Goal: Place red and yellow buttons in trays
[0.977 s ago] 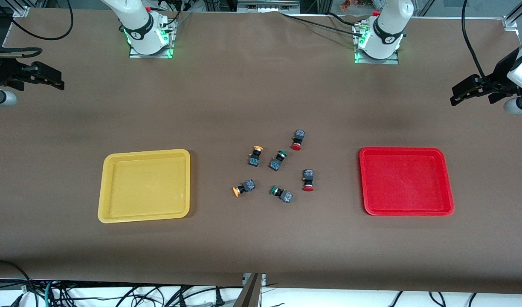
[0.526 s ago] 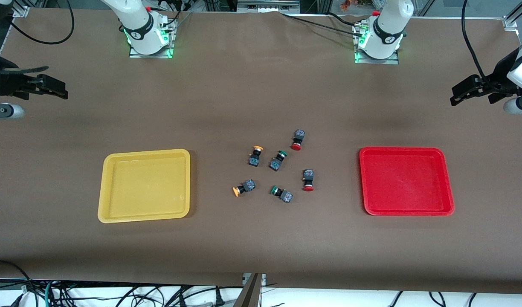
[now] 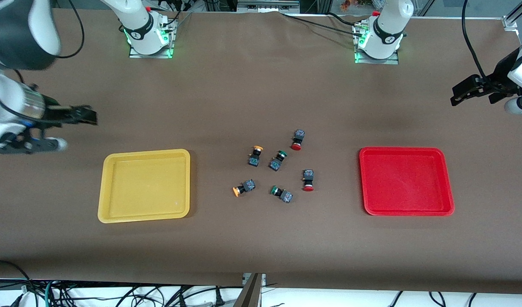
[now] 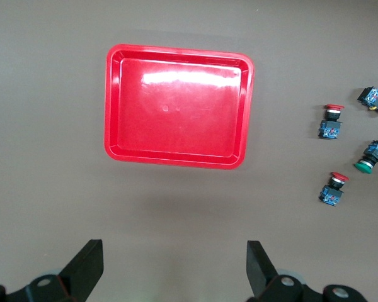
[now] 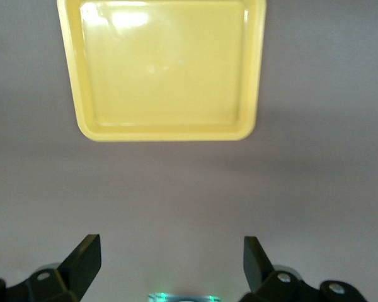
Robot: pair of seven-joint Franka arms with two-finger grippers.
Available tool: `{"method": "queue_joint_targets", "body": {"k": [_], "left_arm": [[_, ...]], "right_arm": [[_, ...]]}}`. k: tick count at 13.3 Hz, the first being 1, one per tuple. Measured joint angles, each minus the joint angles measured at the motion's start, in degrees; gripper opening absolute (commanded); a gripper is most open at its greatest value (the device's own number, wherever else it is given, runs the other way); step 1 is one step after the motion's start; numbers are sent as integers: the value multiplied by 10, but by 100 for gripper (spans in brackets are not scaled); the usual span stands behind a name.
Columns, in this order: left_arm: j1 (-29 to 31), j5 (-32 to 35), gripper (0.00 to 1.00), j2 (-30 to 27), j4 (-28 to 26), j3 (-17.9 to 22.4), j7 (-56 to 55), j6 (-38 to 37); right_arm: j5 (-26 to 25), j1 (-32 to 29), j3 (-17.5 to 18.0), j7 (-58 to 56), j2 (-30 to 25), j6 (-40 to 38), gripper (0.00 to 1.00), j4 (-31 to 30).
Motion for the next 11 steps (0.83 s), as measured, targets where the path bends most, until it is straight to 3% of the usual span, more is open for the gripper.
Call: {"method": "queue_joint_targets", "body": {"k": [2, 7, 11], "left_arm": [[0, 0, 100, 0, 0, 0, 0, 0], [0, 0, 100, 2, 1, 0, 0, 0], [-3, 0, 100, 16, 1, -1, 0, 0]], "right_arm": [[4, 46, 2, 62, 34, 34, 100, -1], [71, 134, 4, 248, 108, 156, 100, -1], [75, 219, 6, 421, 181, 288, 100, -2]]}}
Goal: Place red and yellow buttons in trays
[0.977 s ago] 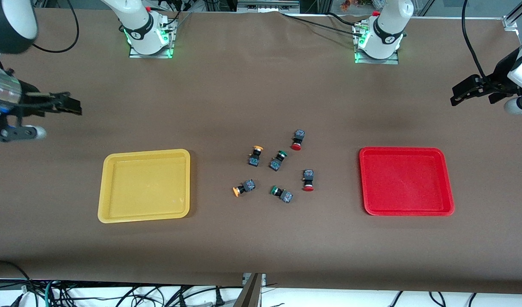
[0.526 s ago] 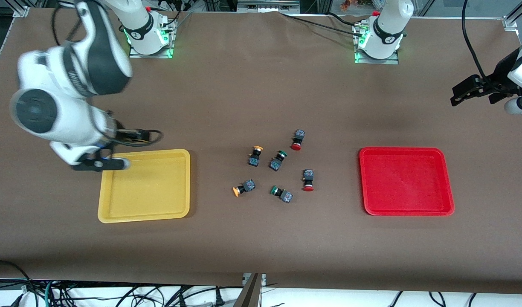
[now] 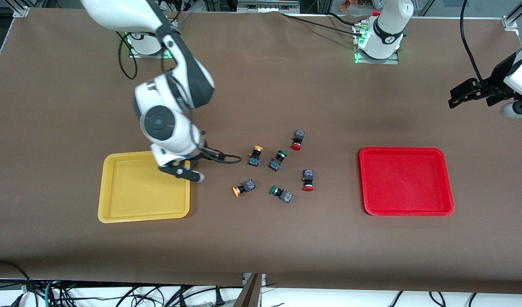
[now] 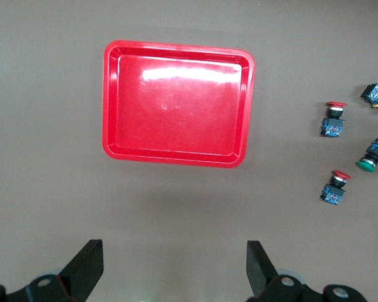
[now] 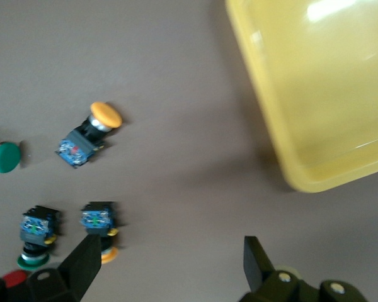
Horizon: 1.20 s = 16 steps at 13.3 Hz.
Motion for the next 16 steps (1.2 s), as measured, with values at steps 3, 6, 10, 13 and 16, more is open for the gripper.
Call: {"method": "queue_joint_targets", "body": {"k": [3, 6, 10, 13, 16], "left_arm": [[-10, 0, 100, 35, 11, -1, 3, 2], [-31, 0, 100, 103, 28, -2, 3, 3], [-95, 0, 100, 214, 31, -4, 3, 57], [-111, 0, 100, 273, 31, -4, 4, 154], [-124, -9, 100, 304, 33, -6, 4, 229]], "right_arm": [[-1, 62, -1, 84, 60, 98, 100, 0], [-1, 87, -3, 95, 102, 151, 100, 1], [-7, 100, -4, 95, 129, 176, 99, 2], [-7, 100, -6, 95, 130, 179, 94, 3], [-8, 100, -7, 95, 136, 197, 87, 3]]}}
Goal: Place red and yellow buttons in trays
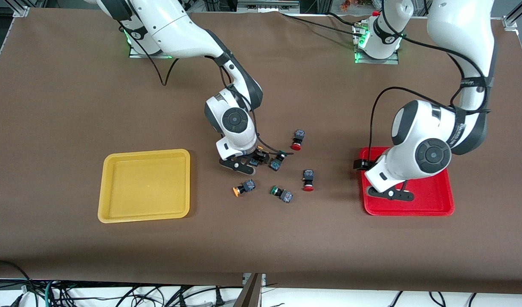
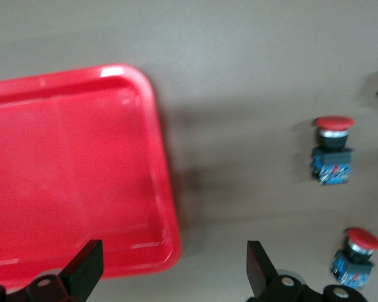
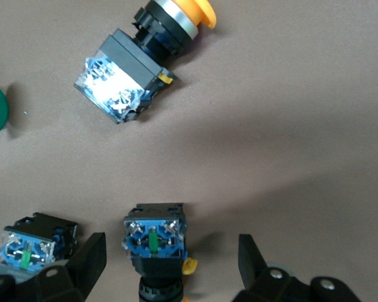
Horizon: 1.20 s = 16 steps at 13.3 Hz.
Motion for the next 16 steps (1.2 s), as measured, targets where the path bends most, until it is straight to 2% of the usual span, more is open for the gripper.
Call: {"method": "queue_joint_targets", "body": {"k": [4, 5, 8, 10, 12, 16], "left_arm": [[-31, -6, 100, 11, 1, 0, -3, 2], [-35, -6, 100, 20, 1, 0, -3, 9], [-57, -10, 100, 58, 0, -1, -21, 86], [-92, -11, 100, 78, 0, -2, -100, 129], [-127, -11, 100, 98, 0, -1, -184, 158], [-136, -11, 100, 136, 0, 0, -207, 218]], "right_arm": [[-8, 0, 0, 0, 7, 15, 18, 0], [-12, 0, 0, -2, 7, 17, 6, 1], [-29, -1, -5, -8, 5, 17, 4, 13], [-30, -12, -14, -42, -8, -7, 4, 24], [-30, -52, -18, -123, -39, -63, 4, 31], [-29, -166, -22, -354, -90, -189, 4, 30]]}}
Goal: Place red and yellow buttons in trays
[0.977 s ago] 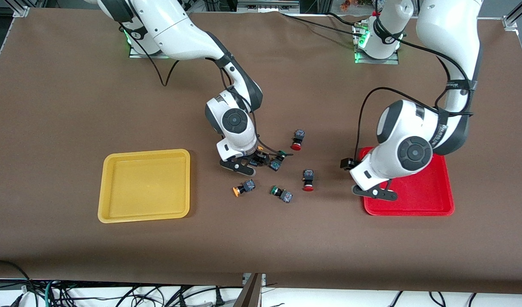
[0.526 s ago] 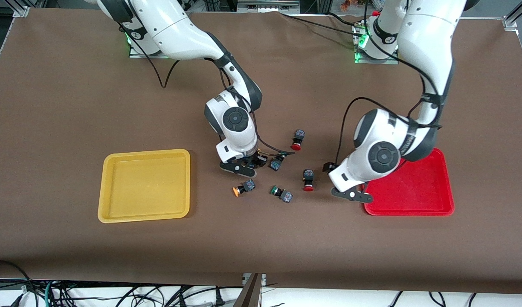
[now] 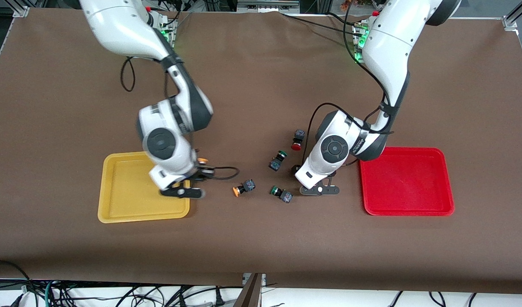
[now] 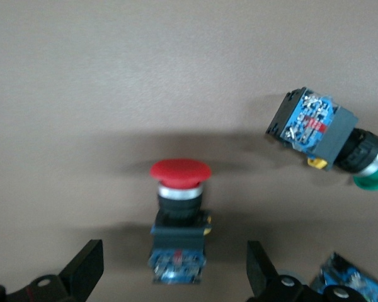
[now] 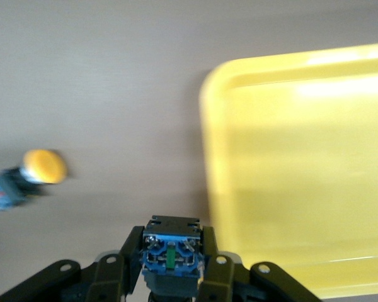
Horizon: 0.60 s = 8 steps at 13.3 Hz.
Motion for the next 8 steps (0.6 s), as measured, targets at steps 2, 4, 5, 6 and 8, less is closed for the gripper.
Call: {"method": "queue_joint_targets", "body": {"k": [2, 4, 5, 6, 8], "left_arm": [[-6, 0, 89, 15, -3, 0, -1, 27], [-6, 0, 10, 19, -4, 1, -1, 31], [-6, 0, 0, 19, -3, 3, -1, 31], [-6, 0, 0, 18, -3, 3, -1, 31], [-5, 0, 0, 14, -2, 4, -4, 11]], "right_arm": [[0, -64, -3, -101, 5, -12, 4, -9], [0, -133, -3, -186, 18, -12, 4, -16], [1, -157, -2, -210, 25, -12, 4, -16], [1, -171, -1, -220, 30, -12, 4, -18], [5, -178, 1, -221, 40, -11, 4, -28]]}}
